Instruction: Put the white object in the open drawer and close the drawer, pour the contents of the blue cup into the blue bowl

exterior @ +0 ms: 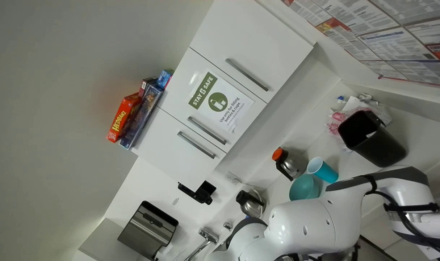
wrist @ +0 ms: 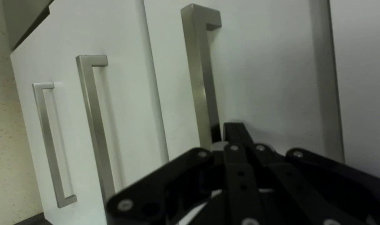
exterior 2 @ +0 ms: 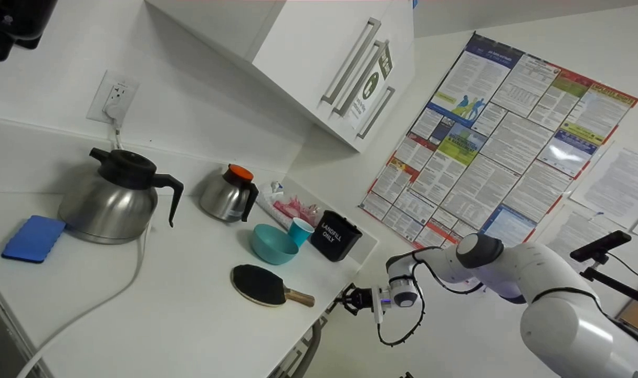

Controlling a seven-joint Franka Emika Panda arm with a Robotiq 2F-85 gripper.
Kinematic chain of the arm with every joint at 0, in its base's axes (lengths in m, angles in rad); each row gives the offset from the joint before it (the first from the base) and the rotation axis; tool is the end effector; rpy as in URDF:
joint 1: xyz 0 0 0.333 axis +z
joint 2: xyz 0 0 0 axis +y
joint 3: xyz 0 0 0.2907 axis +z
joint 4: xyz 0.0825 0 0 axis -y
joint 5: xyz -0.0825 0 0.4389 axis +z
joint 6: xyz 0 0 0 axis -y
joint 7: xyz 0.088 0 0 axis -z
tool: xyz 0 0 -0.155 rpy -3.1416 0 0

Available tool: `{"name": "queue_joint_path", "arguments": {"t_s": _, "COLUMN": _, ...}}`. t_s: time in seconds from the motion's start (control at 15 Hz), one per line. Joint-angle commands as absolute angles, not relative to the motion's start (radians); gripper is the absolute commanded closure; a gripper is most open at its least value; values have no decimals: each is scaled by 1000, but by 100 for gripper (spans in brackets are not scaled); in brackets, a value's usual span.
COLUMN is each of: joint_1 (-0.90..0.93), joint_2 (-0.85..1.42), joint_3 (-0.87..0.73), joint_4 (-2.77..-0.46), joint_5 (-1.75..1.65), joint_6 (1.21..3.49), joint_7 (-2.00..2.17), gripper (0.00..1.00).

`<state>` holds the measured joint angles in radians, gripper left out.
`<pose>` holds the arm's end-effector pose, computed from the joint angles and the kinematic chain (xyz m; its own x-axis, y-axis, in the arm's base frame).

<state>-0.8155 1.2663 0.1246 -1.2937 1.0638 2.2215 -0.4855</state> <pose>0.5622 -0.3908 -0.1235 0.5231 -0.8160 -0.2460 -0.6487 -0.1940 -0.7359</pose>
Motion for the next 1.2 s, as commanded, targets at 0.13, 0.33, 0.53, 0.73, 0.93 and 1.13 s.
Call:
{"name": "queue_joint_path", "arguments": {"t_s": 0.13, "joint_1": -812, "joint_2": 1029, "joint_3": 67, "joint_4": -1615, "joint_5": 1083, "joint_6": 2330, "joint_7": -604, "gripper": 100}}
{"name": "queue_joint_path", "arguments": {"t_s": 0.33, "joint_1": -786, "joint_2": 929, "joint_3": 34, "joint_4": -1742, "joint_5": 1121, "joint_6": 2426, "joint_7": -716, "gripper": 100}}
{"name": "queue_joint_path", "arguments": {"t_s": 0.53, "joint_1": -786, "joint_2": 820, "joint_3": 41, "joint_4": -1878, "joint_5": 1180, "joint_6": 2485, "joint_7": -885, "gripper": 100}}
{"name": "queue_joint_path", "arguments": {"t_s": 0.73, "joint_1": -753, "joint_2": 707, "joint_3": 23, "joint_4": -2021, "joint_5": 1255, "joint_6": 2519, "joint_7": -1021, "gripper": 100}}
{"name": "queue_joint_path", "arguments": {"t_s": 0.93, "joint_1": -685, "joint_2": 578, "joint_3": -21, "joint_4": -2175, "joint_5": 1325, "joint_6": 2562, "joint_7": -1117, "gripper": 100}}
{"name": "queue_joint_path", "arguments": {"t_s": 1.13, "joint_1": -571, "joint_2": 435, "joint_3": -86, "joint_4": -2337, "joint_5": 1384, "joint_6": 2660, "joint_7": -1196, "gripper": 100}}
